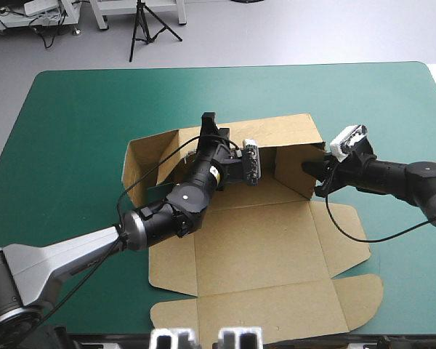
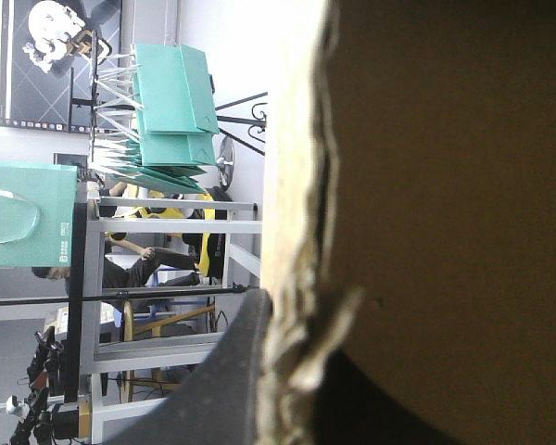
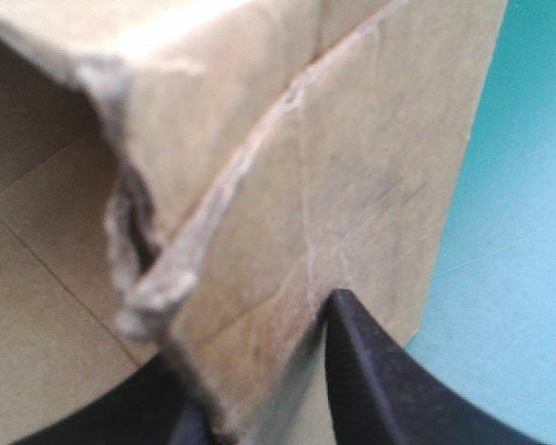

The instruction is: Fold the box

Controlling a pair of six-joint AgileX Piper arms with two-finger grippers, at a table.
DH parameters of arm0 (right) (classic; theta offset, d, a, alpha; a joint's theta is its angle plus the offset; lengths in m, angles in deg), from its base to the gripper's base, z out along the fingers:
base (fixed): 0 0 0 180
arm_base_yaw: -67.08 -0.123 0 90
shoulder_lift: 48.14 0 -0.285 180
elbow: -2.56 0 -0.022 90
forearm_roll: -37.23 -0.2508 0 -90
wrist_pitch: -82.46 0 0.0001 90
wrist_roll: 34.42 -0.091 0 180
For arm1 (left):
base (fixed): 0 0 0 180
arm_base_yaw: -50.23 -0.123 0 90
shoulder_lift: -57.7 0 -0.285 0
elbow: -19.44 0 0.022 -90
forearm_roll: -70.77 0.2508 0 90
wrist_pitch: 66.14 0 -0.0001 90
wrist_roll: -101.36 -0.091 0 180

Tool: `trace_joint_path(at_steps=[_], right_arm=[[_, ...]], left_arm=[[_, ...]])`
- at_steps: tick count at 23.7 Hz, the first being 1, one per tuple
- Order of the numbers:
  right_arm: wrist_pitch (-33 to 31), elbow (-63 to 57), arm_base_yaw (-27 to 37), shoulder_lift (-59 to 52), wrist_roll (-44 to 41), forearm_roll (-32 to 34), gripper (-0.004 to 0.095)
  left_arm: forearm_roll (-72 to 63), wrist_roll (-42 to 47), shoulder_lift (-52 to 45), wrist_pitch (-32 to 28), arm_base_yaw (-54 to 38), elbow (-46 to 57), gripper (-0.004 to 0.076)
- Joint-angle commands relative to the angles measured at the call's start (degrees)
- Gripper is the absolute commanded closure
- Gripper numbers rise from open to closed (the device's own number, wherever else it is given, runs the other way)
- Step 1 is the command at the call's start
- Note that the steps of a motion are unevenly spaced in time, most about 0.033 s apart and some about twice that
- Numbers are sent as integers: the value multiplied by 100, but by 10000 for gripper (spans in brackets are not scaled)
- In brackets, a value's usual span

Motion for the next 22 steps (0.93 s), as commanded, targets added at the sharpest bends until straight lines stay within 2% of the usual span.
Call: trace_joint_path(at_steps=[1, 2, 6, 9, 11, 12, 13, 14, 15, 17, 22], right_arm=[[107, 155, -108, -146, 91, -437, 813], [107, 155, -108, -146, 78, -437, 927], [120, 155, -108, -146, 65, -449, 904], [41, 155, -108, -146, -18, -364, 905], [17, 155, -108, -146, -44, -228, 904], [17, 155, -108, -146, -108, -190, 906], [13, 155, -108, -146, -123, -190, 906], [-29, 155, -108, -146, -123, -190, 906], [-29, 155, -108, -146, -123, -176, 906], [-29, 155, -108, -146, -123, -89, 906], [-29, 155, -108, -146, -146, 92, 906]], left_arm=[[199, 84, -235, -177, 42, -183, 732], [199, 84, -235, -177, 42, -183, 732], [243, 59, -227, -115, 42, -183, 731], [258, 59, -130, 298, 42, -183, 690], [583, 59, 4, 522, 31, -183, 592], [990, 71, 108, 665, 31, -183, 487], [1186, 99, 153, 729, 31, -183, 433], [1421, 493, 240, 739, 31, -183, 353], [1517, 798, 279, 740, 31, -183, 329], [1503, 1241, 308, 740, 31, -195, 311], [1513, 1587, 317, 846, 98, -195, 314]])
